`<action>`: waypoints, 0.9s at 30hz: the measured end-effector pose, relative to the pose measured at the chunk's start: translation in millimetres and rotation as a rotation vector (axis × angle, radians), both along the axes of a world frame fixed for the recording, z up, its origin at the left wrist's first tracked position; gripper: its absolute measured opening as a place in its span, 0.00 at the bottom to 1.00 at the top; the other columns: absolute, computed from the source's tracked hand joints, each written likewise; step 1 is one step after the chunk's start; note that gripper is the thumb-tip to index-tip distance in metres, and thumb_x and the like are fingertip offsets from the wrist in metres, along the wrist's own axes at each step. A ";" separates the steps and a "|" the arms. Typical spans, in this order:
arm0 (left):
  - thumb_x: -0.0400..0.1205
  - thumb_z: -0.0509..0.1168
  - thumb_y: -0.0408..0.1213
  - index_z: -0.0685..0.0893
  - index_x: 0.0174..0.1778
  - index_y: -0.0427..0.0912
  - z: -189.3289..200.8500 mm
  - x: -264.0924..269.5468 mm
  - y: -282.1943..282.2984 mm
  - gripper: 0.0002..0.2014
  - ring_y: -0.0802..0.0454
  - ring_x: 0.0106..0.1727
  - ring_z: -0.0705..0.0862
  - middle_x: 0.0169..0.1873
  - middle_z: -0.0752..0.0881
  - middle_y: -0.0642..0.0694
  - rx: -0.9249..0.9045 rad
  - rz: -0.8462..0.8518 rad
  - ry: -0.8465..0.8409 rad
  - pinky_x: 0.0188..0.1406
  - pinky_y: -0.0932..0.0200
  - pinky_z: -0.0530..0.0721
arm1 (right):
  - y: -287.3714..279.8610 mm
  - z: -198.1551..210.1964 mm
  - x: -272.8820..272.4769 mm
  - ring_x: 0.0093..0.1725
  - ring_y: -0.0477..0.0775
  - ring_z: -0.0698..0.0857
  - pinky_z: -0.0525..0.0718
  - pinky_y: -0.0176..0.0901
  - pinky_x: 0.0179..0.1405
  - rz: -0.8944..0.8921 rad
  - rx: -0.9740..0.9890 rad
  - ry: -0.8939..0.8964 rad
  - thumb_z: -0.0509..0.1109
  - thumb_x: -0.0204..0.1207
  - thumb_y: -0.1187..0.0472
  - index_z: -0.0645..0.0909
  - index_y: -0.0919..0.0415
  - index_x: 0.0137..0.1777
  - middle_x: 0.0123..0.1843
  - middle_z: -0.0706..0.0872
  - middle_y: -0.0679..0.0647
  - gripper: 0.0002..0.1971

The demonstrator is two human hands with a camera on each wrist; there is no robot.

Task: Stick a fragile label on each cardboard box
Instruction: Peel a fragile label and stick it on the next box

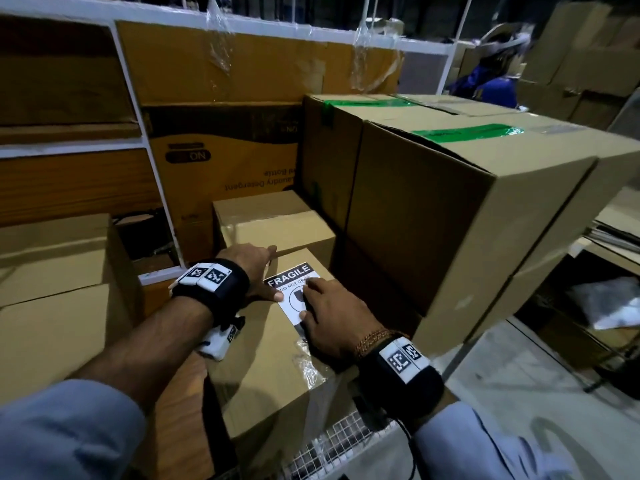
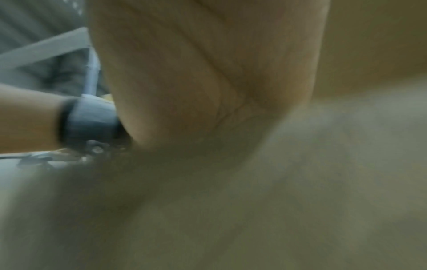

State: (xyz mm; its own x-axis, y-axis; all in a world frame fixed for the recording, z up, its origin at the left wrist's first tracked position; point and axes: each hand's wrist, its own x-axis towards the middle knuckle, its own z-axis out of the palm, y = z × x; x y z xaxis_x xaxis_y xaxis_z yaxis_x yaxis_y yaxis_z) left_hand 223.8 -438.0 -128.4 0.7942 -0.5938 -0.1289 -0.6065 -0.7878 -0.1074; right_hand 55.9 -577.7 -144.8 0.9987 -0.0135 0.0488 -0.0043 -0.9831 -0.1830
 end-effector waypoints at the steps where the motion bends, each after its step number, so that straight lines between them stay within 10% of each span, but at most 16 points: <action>1: 0.70 0.73 0.73 0.61 0.87 0.50 0.7 -0.8 -0.2 0.55 0.39 0.61 0.86 0.61 0.88 0.42 0.002 0.006 0.002 0.52 0.50 0.86 | 2.4 2.3 -1.7 0.76 0.57 0.74 0.77 0.54 0.73 -0.022 -0.008 0.006 0.61 0.86 0.47 0.77 0.57 0.77 0.80 0.75 0.52 0.24; 11: 0.71 0.75 0.72 0.61 0.87 0.49 0.9 -2.7 -1.0 0.54 0.41 0.59 0.86 0.61 0.88 0.42 -0.015 0.029 0.030 0.46 0.52 0.83 | 2.9 14.2 -24.2 0.56 0.55 0.84 0.86 0.48 0.55 -0.095 -0.047 0.000 0.80 0.73 0.53 0.89 0.58 0.61 0.59 0.82 0.51 0.18; 27: 0.71 0.75 0.71 0.62 0.87 0.46 -2.0 0.7 0.6 0.54 0.40 0.61 0.86 0.59 0.89 0.42 -0.031 -0.026 0.007 0.52 0.52 0.83 | -8.0 6.3 23.0 0.79 0.62 0.69 0.79 0.63 0.77 -0.029 -0.047 0.175 0.75 0.80 0.58 0.78 0.64 0.78 0.81 0.68 0.58 0.27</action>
State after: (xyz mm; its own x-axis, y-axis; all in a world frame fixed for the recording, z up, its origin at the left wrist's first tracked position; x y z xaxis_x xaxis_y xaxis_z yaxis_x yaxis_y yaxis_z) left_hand 224.5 -437.4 -130.4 0.7773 -0.6184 -0.1157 -0.6278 -0.7744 -0.0786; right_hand 78.9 -585.7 -138.5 0.9912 -0.0446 -0.1246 -0.0610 -0.9895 -0.1310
